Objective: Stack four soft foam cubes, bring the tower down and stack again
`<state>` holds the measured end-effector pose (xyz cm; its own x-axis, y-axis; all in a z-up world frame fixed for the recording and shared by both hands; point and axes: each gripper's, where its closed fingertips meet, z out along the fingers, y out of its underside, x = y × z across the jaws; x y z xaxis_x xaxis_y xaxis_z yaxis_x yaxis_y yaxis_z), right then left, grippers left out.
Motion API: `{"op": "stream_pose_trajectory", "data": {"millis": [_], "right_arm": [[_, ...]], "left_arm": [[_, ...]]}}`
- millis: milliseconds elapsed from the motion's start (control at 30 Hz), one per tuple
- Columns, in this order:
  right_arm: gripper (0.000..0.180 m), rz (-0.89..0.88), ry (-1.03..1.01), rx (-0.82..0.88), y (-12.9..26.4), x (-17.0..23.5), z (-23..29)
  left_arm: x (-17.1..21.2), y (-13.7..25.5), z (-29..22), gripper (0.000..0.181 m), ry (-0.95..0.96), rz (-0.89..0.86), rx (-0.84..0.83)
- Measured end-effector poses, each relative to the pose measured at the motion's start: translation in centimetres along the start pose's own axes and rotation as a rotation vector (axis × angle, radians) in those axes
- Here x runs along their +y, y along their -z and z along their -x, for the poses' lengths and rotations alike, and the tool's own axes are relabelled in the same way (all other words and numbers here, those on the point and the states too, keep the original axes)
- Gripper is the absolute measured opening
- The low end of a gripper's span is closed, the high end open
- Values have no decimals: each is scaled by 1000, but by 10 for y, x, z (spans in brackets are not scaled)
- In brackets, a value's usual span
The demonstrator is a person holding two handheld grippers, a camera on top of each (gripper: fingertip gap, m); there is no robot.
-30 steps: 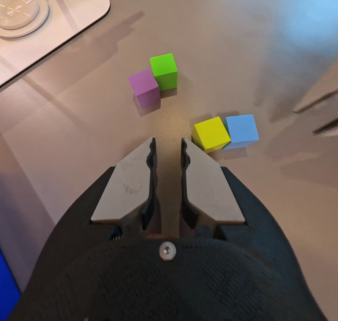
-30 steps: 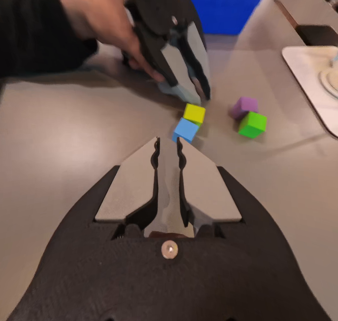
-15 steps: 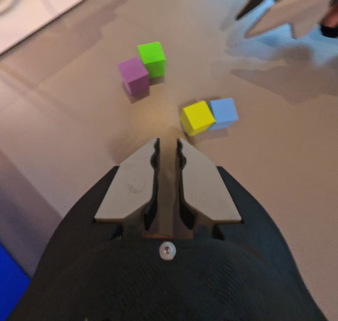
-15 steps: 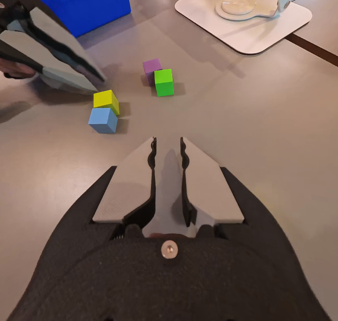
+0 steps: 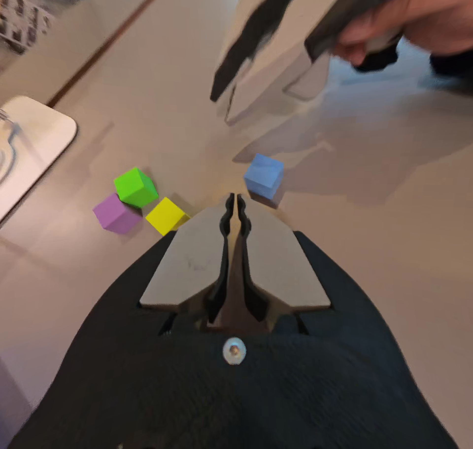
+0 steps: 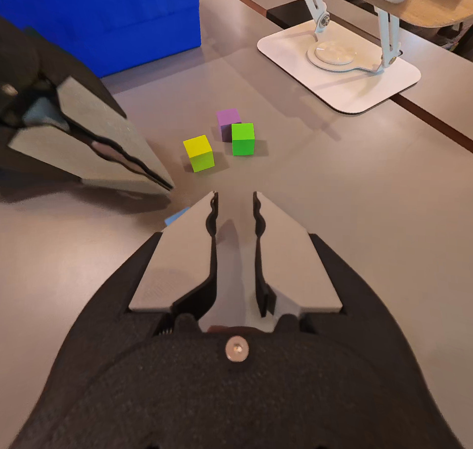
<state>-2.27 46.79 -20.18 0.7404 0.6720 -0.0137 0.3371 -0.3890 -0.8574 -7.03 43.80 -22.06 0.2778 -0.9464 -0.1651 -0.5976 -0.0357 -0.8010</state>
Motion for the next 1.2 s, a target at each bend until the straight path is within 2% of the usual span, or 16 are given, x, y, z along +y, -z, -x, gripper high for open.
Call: {"op": "stream_pose_trajectory", "data": {"millis": [100,200,233,267,333,367,433,500,533,567,633,700,800,1000,1100,1200], "right_arm": [[32,-57,62,-112,8,-12,22],[27,-126,160,-527,34,-25,98],[19,-42,201,-550,34,-13,105],[15,51,238,-399,22,-2,85],[17,95,231,-18,9,0,23],[21,81,174,32,10,-3,12],[45,-26,96,-109,15,-21,34],[33,-32,146,-212,19,-24,59],[29,26,176,-103,17,-18,44],[40,50,182,50,18,-15,19],[36,34,95,127,23,-13,-3],[40,-28,-73,13,25,-16,-1],[40,-91,-205,-126,27,-23,8],[40,-96,-126,-70,28,-27,9],[40,-84,-81,-65,24,-27,15],[40,-52,-50,-48,20,-21,15]], "left_arm": [[-13,20,21,11,102,-94,-53],[1,36,67,28,242,-94,-215],[6,36,71,34,274,-76,-211],[10,33,61,38,295,-56,-129],[14,26,10,41,294,15,183],[14,23,-3,41,272,45,240],[9,18,23,46,248,24,34],[5,28,57,46,218,-26,-193],[6,34,70,44,205,-36,-273],[9,37,77,44,197,-33,-312],[20,28,72,49,209,19,-267],[30,13,62,61,224,86,-217],[33,-2,58,62,170,118,-239],[36,-18,61,36,134,147,-269],[39,-16,65,33,124,157,-278],[39,-13,53,32,88,144,-183]]}}
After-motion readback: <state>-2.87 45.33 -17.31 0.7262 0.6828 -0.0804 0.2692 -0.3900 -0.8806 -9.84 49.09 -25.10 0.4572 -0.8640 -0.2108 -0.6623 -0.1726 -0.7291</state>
